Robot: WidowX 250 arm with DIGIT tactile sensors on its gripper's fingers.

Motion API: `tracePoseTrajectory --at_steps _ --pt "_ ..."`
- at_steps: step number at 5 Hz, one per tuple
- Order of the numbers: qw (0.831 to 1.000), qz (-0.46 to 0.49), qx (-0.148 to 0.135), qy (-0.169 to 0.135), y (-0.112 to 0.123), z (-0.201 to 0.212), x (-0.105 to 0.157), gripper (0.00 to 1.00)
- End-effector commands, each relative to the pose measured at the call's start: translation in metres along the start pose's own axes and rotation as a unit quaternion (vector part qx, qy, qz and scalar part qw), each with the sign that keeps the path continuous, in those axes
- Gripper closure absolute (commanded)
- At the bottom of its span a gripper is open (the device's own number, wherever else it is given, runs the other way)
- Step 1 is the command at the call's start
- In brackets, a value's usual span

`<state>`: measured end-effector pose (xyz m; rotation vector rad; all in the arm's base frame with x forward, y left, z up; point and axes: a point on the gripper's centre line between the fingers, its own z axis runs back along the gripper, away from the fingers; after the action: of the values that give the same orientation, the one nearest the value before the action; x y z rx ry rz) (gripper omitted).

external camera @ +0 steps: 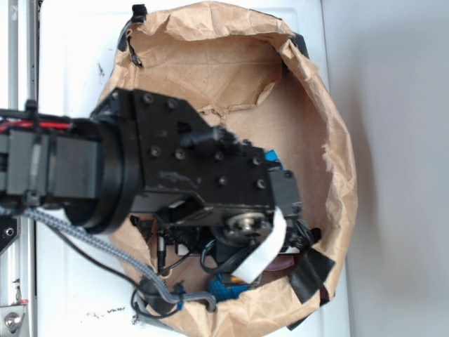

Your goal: Grab the blue ball.

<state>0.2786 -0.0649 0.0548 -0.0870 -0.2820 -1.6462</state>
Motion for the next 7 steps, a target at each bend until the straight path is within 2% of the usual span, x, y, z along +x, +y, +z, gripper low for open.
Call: tracePoseTrajectory --at_steps 1,2,4,5,6,7 --pt "0.991 -0.113 -0.025 -0.069 -0.015 0.014 0.029 0.00" --pt "0.987 -0.129 -0.031 -0.088 -0.016 0.011 0.031 0.00" --pt "0.987 -0.131 -0.058 -0.074 -0.011 -0.024 0.041 0.00" --pt "0.988 -0.117 -0.074 -0.069 -0.016 -0.040 0.047 1.00" --pt "0.991 -0.104 -0.050 -0.072 -0.022 -0.034 0.048 1.00" --pt "0.995 -0.049 -0.034 -0.084 -0.023 -0.007 0.032 1.00"
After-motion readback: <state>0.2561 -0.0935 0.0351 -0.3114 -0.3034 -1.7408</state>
